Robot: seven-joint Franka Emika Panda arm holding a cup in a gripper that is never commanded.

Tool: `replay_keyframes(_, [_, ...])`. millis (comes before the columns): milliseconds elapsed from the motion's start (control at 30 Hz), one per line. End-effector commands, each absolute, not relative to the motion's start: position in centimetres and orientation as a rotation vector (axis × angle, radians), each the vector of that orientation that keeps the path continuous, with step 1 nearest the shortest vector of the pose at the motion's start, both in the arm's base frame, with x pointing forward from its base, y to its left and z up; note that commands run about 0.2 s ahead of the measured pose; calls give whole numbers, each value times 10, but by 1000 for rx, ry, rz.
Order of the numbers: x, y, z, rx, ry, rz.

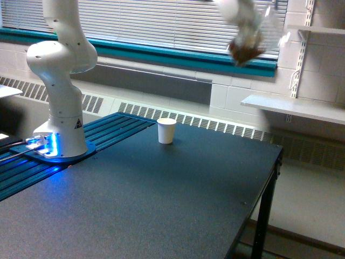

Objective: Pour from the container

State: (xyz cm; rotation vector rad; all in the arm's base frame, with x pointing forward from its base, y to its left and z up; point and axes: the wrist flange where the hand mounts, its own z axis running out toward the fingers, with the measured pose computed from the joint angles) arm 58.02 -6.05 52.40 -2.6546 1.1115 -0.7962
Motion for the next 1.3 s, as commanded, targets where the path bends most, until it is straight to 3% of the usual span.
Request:
replay_keyframes(33, [571,-54,511,-2700,1094,-772])
replay_keyframes(1300, [437,114,426,-2908,868,-655])
